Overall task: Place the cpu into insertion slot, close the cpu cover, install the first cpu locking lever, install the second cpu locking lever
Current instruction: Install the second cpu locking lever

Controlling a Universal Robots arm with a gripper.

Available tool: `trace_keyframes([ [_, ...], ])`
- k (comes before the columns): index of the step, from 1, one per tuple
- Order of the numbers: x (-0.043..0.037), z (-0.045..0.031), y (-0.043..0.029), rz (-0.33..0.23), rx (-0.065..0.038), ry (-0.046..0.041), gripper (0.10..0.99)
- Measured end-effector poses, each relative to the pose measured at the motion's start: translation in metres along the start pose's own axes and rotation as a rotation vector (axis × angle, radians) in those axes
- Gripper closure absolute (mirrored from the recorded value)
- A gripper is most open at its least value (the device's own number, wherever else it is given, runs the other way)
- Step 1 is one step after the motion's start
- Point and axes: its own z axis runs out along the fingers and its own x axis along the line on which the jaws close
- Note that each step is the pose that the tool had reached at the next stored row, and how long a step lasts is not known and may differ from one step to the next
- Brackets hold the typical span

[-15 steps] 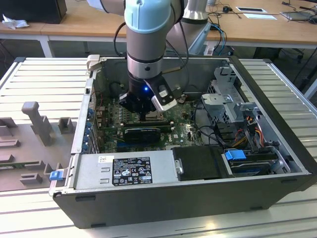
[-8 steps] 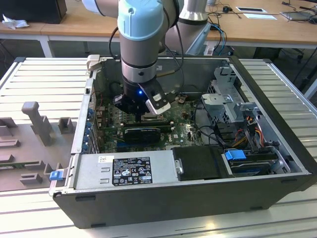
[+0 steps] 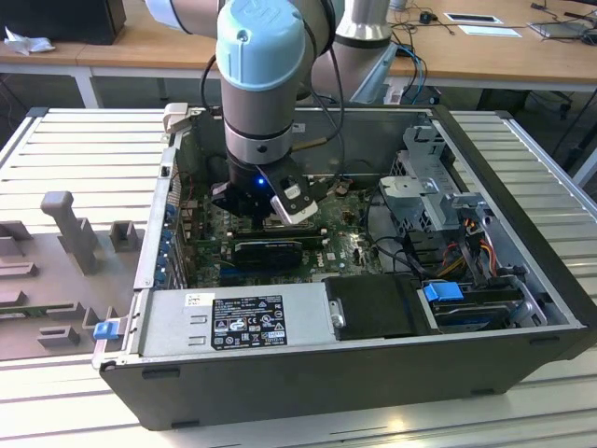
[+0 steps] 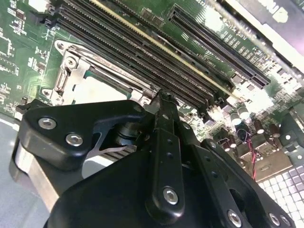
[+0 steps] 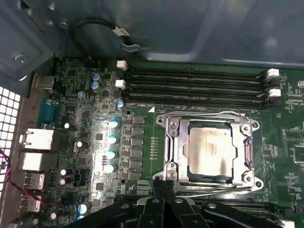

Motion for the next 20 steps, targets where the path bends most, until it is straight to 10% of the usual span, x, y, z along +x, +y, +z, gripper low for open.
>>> trace_keyframes([
  [11, 0.0002, 0.0083, -0.0066, -0.001, -0.089, -0.0046, 0.98],
  [14, 0.0003, 0.0068, -0.0065, -0.001, -0.093, -0.0046, 0.98],
  [20, 0.0001, -0.0304, 0.0018, -0.001, -0.093, -0.0047, 0.98],
])
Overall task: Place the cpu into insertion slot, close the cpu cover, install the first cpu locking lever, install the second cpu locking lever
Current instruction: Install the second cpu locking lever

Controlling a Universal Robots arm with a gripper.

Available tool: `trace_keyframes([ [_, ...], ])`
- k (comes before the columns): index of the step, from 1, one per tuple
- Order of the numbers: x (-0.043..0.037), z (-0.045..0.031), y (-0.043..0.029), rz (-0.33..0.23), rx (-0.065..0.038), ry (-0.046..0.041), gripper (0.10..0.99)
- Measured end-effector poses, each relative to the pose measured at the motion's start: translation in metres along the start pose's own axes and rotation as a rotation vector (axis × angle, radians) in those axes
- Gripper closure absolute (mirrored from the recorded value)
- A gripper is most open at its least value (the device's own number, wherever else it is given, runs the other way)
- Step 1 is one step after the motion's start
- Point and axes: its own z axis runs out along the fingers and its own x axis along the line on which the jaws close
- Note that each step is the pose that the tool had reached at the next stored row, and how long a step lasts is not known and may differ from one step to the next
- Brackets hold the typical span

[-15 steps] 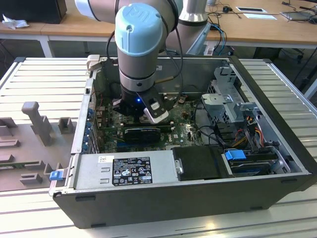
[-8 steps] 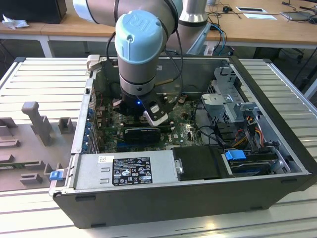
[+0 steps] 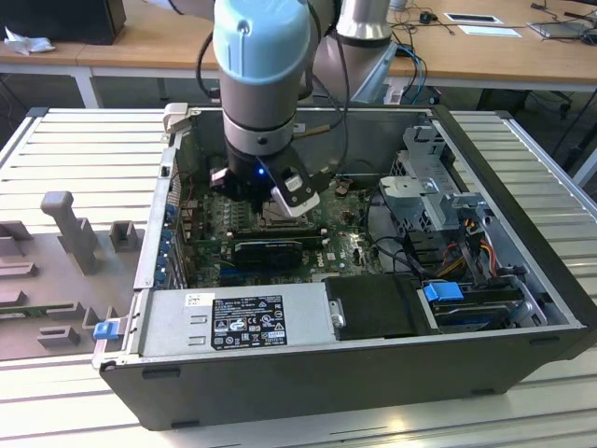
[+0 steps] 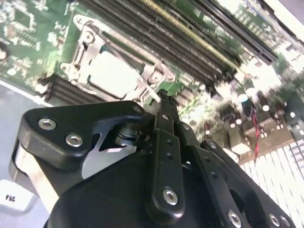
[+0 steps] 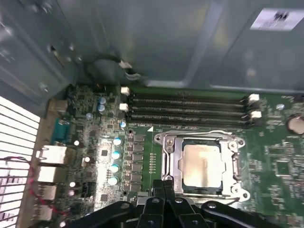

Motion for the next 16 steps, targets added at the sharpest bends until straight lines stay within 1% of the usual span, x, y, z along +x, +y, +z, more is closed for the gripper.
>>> trace_keyframes([
  [2, -0.0003, -0.009, 0.0029, 0.0, 0.0, 0.0003, 0.98],
  [3, -0.0014, -0.0099, 0.0032, 0.0, -0.001, 0.0009, 0.98],
  [4, -0.009, -0.0103, 0.0029, 0.002, -0.009, 0.0061, 0.98],
  [5, -0.015, -0.0103, 0.0026, 0.003, -0.012, 0.009, 0.98],
  [6, -0.0193, -0.0103, 0.0024, 0.004, -0.012, 0.0115, 0.98],
  [7, -0.0295, -0.0103, 0.0018, 0.006, -0.013, 0.0169, 0.98],
  [8, -0.0342, -0.0103, 0.0015, 0.006, -0.013, 0.0189, 0.98],
  [9, -0.0371, -0.0105, 0.0003, 0.007, -0.013, 0.0208, 0.98],
  [10, -0.0382, -0.011, -0.0031, 0.007, -0.013, 0.0215, 0.98],
  [11, -0.0381, -0.0122, -0.0099, 0.007, -0.013, 0.0216, 0.98],
  [13, -0.0377, -0.0138, -0.0182, 0.007, -0.013, 0.0218, 0.98],
  [14, -0.0375, -0.0138, -0.0214, 0.007, -0.013, 0.0217, 0.98],
  [16, -0.0355, -0.0114, -0.0234, 0.007, -0.014, 0.0215, 0.98],
])
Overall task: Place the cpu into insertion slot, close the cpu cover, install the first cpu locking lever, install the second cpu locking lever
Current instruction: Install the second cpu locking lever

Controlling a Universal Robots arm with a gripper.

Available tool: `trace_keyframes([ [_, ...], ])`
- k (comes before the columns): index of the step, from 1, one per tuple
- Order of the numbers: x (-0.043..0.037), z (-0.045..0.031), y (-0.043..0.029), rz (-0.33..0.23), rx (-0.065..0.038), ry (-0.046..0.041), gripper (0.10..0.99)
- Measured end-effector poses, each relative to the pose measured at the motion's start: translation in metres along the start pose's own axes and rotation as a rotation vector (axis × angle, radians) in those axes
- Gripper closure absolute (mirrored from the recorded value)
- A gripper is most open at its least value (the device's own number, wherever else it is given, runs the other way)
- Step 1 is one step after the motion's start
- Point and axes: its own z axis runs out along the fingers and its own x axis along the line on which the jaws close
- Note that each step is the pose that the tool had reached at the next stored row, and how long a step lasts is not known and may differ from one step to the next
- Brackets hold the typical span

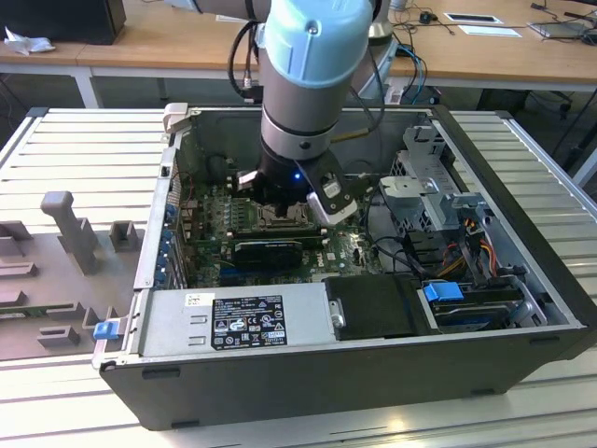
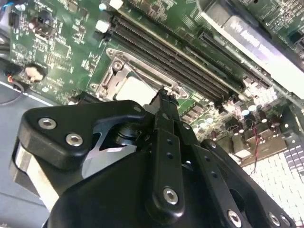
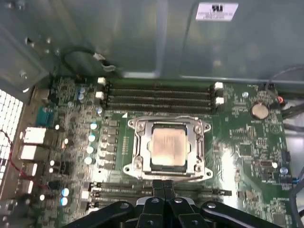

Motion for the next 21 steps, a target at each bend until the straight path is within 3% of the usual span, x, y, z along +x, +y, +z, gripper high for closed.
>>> trace_keyframes([
  [3, 0.0088, 0.0053, -0.0014, 0.0, -0.003, 0.0, 0.98],
  [4, 0.0162, 0.0112, -0.003, 0.0, -0.005, -0.0001, 0.98],
  [6, 0.0237, 0.0208, -0.0052, 0.0, -0.005, -0.0002, 0.98],
  [10, 0.0241, 0.032, -0.006, 0.0, -0.005, -0.0001, 0.98],
  [17, 0.0281, 0.0412, -0.0089, 0.0, -0.007, -0.0002, 0.98],
  [18, 0.0281, 0.0434, -0.0095, 0.0, -0.008, -0.0002, 0.98],
  [21, 0.0286, 0.0454, -0.01, -0.001, -0.027, -0.0012, 0.98],
])
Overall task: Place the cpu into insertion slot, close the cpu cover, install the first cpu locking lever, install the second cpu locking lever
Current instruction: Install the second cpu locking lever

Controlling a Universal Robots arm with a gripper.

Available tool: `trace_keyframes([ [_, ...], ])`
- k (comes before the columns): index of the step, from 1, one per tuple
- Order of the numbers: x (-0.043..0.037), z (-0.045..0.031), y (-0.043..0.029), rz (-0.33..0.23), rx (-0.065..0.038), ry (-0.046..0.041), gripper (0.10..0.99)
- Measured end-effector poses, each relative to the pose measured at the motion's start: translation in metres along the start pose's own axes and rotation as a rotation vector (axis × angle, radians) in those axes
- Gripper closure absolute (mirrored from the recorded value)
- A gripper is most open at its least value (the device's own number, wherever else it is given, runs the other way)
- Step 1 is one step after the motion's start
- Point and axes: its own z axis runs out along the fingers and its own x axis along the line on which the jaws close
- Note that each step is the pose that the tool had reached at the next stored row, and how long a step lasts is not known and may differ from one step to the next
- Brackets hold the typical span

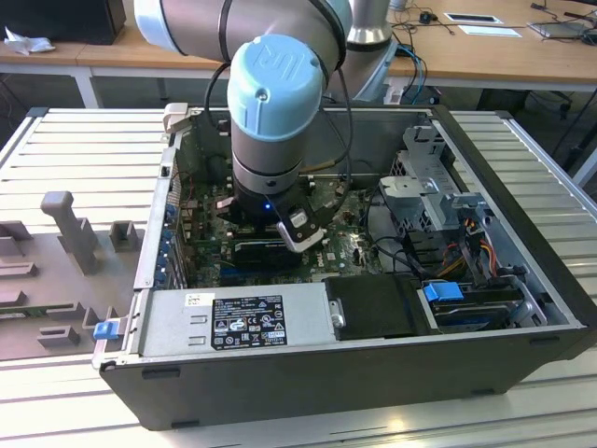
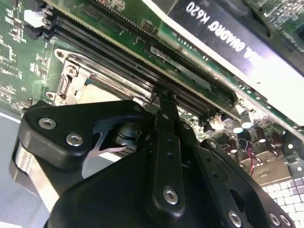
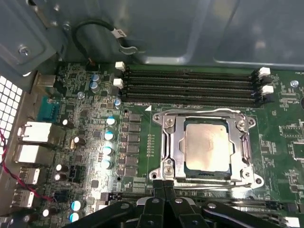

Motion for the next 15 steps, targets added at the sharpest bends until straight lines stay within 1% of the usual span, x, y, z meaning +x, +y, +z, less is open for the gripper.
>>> trace_keyframes([
  [1, 0.0006, 0.0003, -0.0001, 0.0, -0.009, -0.0003, 0.98],
  [3, 0.002, 0.0015, -0.0003, -0.001, -0.021, -0.0008, 0.98],
  [8, 0.0041, 0.0048, -0.0009, -0.001, -0.036, -0.0015, 0.98],
  [10, 0.005, 0.0063, -0.0012, -0.001, -0.039, -0.0017, 0.98],
  [12, 0.006, 0.0082, -0.0016, -0.001, -0.04, -0.0014, 0.98],
  [15, 0.0062, 0.0079, -0.0014, -0.001, -0.04, -0.0017, 0.98],
])
